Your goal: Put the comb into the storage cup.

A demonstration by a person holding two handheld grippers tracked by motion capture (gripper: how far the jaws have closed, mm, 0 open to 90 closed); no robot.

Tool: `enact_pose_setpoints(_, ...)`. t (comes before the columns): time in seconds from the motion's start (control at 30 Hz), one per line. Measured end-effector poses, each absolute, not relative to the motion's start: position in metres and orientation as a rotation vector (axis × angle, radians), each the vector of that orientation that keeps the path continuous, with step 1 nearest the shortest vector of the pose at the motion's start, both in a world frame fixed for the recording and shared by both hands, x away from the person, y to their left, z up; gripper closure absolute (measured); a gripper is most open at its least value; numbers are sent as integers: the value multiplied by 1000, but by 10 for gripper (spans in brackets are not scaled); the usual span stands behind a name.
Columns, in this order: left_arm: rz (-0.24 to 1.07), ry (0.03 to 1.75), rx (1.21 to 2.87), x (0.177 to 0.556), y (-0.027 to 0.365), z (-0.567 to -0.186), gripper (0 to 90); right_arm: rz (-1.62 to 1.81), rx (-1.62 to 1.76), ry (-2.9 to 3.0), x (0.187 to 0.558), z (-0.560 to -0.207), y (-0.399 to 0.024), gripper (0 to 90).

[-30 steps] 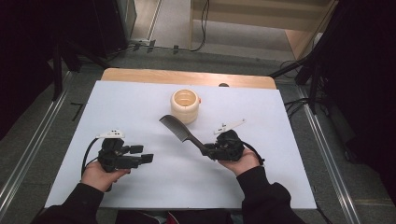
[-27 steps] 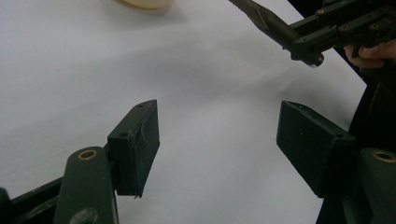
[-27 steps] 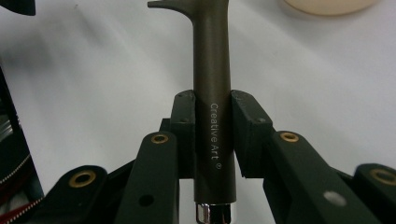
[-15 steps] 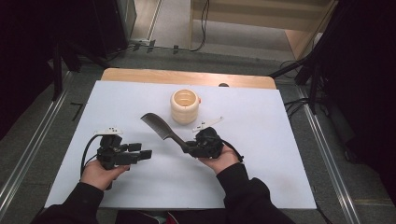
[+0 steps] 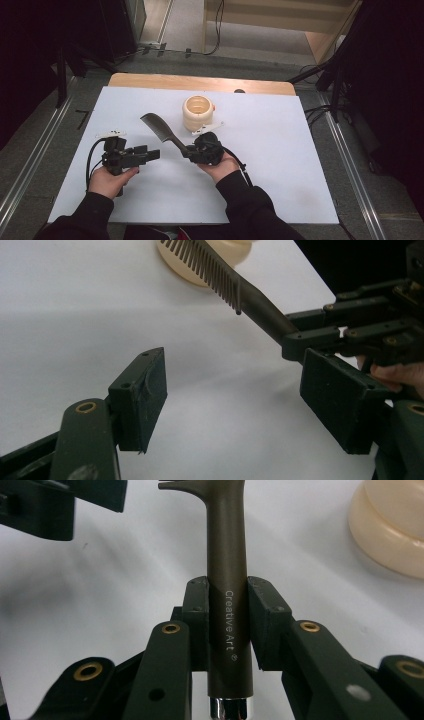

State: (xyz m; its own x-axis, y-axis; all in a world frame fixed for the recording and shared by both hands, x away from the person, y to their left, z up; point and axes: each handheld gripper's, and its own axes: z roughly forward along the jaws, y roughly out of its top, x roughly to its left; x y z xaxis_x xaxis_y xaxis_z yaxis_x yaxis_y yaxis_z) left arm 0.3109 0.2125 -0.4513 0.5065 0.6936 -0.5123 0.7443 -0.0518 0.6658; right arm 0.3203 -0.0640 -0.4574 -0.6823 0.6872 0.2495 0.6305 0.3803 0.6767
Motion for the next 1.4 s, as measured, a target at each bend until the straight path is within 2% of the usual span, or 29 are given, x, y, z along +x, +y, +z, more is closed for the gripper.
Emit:
enact_pose_setpoints(1.0,33,1331,1551,340,191,-451,283,1356,1306,2360,328,-458,-23,704)
enact_pose_setpoints(1.2,20,1362,1488,346,188,-452,312,1366,1320,2338,327,-459,-18,704)
enact_pose_setpoints(1.4,15,1391,1485,348,185,-454,380,1398,1341,2317,326,-459,-16,704)
